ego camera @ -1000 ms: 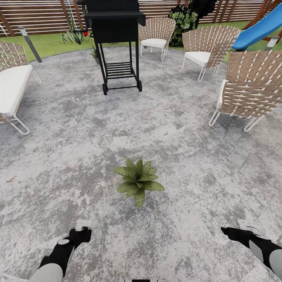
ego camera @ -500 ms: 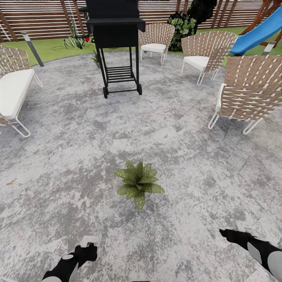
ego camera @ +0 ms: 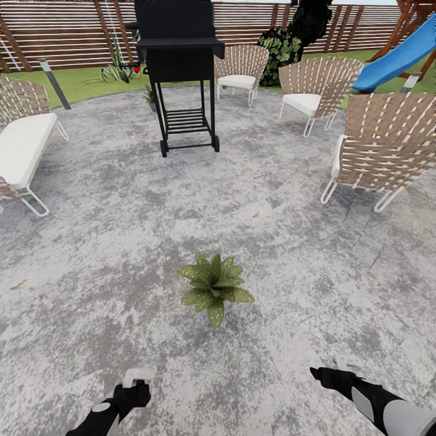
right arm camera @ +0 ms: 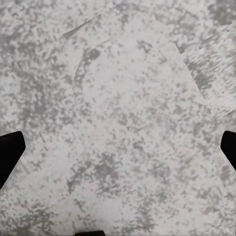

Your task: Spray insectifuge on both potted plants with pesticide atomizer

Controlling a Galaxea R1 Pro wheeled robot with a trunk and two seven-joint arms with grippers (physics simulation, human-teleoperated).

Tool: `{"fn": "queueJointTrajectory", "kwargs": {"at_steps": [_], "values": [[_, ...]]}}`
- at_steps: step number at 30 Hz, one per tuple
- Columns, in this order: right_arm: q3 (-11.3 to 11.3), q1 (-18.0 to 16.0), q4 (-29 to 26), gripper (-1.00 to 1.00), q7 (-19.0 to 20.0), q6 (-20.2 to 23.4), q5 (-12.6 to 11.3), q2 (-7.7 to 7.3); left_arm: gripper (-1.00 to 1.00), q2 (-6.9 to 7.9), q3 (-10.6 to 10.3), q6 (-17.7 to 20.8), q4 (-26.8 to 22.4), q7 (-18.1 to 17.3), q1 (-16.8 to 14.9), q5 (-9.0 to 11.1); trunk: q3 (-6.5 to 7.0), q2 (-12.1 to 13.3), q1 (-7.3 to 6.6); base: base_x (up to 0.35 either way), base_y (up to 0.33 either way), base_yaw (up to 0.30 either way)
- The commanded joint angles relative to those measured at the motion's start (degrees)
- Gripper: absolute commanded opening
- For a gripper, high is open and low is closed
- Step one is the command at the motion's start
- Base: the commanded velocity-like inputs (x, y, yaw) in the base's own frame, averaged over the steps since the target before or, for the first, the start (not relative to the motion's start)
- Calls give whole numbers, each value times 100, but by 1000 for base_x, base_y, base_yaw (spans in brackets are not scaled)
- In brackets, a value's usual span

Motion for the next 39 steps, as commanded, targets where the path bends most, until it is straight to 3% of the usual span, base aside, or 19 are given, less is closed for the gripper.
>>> {"fn": "queueJointTrajectory", "kwargs": {"at_steps": [1,4,9,10,13,16,21,39], "values": [[43,-2,2,100,30,-17,-55,-5,-100,-6,63,-55,-13,-29,37,67,6,-1,0,0,0,0],[56,-2,8,100,26,-20,-54,-1,-100,-6,74,-110,-10,-29,71,199,34,-1,0,0,0,0],[67,-2,17,100,24,-15,-22,44,-100,-6,80,-125,-6,-30,83,239,80,-1,0,0,0,0],[68,0,18,100,25,-14,-20,165,-100,-6,82,-125,-6,-29,85,240,89,-1,0,0,0,0],[70,106,17,100,18,-13,-12,851,-100,-6,85,-126,-6,-30,88,243,117,-1,0,0,0,0],[64,192,13,100,4,-13,-8,1188,-100,-8,86,-127,-5,-34,88,243,144,-1,0,0,0,0],[56,223,17,100,-2,-13,-18,1255,-100,-6,86,-127,-5,-31,89,245,191,-1,0,0,0,0],[61,258,18,100,-8,-13,-16,1258,-100,-6,86,-127,-5,-36,91,252,357,-1,0,0,0,0]]}}
